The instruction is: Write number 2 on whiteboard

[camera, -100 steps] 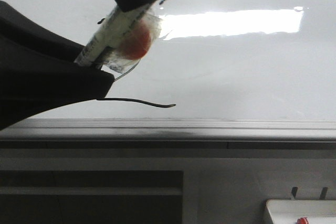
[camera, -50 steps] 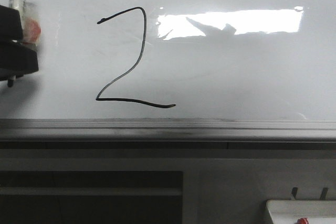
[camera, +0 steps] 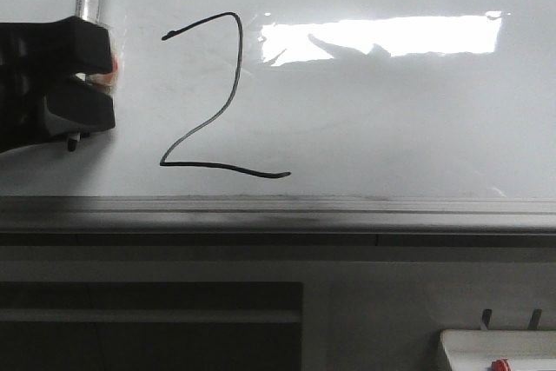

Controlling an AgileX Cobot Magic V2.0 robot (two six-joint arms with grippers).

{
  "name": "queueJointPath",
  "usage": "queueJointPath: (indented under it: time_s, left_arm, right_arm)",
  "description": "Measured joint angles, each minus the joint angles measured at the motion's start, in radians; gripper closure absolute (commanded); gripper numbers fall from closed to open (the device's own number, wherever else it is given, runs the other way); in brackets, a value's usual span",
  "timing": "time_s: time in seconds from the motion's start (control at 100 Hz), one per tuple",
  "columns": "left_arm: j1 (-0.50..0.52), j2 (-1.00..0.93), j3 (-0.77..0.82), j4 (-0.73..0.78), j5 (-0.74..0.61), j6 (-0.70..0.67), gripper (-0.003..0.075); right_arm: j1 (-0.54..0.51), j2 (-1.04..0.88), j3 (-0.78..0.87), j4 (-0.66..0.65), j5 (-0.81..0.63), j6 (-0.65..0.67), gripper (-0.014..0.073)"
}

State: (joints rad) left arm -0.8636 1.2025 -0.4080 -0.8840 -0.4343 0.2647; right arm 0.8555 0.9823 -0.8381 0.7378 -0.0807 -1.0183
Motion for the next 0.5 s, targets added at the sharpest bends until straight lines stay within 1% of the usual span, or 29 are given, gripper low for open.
queueJointPath:
  time_s: [0.01,0.08,0.11,0.15,0.38,0.45,0.5]
  left_arm:
    - [0.000,0.000,0.000,0.000,0.000,0.000,0.0419]
    - [0.000,0.000,0.000,0.004,0.008,0.000,0.0307]
    - [0.000,0.000,-0.002,0.009,0.010,0.000,0.0283]
    - [0.000,0.000,-0.004,0.014,0.013,0.000,0.0269]
    - [-0.002,-0.007,-0.007,0.022,0.015,0.000,0.0283]
    - [-0.002,-0.023,-0.007,0.020,0.026,0.000,0.0316]
    - [-0.002,-0.043,-0.007,0.011,0.038,0.000,0.0379]
  right_arm:
    - [0.000,0.000,0.000,0.000,0.000,0.000,0.0039]
    - [0.000,0.000,0.000,0.000,0.002,0.000,0.0039]
    - [0.000,0.000,0.000,0.000,0.002,0.000,0.0038]
    - [0.000,0.000,0.000,0.000,0.002,0.000,0.0038]
    - [0.000,0.000,0.000,0.000,0.002,0.000,0.0038]
    - [0.000,-0.002,0.000,0.000,0.002,0.000,0.0040]
    - [0.000,-0.008,0.000,0.000,0.004,0.000,0.0071]
